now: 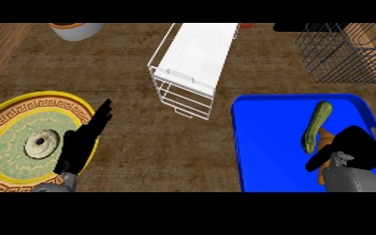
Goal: Pick the croissant from the tray and place it in the tiered shelf
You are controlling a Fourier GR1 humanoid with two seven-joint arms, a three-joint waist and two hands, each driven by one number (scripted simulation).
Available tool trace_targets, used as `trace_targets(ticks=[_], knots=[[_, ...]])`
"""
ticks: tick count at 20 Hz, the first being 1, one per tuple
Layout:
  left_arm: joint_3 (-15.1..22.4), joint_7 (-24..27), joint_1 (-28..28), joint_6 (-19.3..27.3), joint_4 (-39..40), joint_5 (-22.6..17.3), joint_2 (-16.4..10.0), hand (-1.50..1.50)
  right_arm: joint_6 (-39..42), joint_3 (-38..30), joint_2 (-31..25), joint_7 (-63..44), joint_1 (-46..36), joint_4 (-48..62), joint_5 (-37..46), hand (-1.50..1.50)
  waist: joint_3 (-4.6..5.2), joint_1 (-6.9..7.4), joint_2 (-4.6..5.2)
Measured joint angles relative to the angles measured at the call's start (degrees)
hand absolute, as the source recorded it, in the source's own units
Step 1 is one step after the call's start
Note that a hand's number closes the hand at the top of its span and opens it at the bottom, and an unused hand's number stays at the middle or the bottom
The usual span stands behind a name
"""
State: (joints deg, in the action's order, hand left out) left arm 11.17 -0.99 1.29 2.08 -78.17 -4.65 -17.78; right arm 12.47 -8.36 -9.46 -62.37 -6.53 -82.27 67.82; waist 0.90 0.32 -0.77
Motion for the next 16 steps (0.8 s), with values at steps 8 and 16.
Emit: trace_targets(ticks=[8, 16], knots=[[-0.4, -1.0, 0.5, -0.1, -0.2, 1.1, 0.9, 0.0, 0.8, 1.3, 0.1, 2.1, -2.2, 1.0, 6.7, 1.5, -0.35, -0.1, 0.33], [1.9, -1.0, 2.9, -1.9, -0.6, 1.7, 1.7, 0.0, 8.9, 15.4, -3.7, 34.3, -12.3, 0.3, -2.5, 1.5, -1.2, 6.79, 1.57]])
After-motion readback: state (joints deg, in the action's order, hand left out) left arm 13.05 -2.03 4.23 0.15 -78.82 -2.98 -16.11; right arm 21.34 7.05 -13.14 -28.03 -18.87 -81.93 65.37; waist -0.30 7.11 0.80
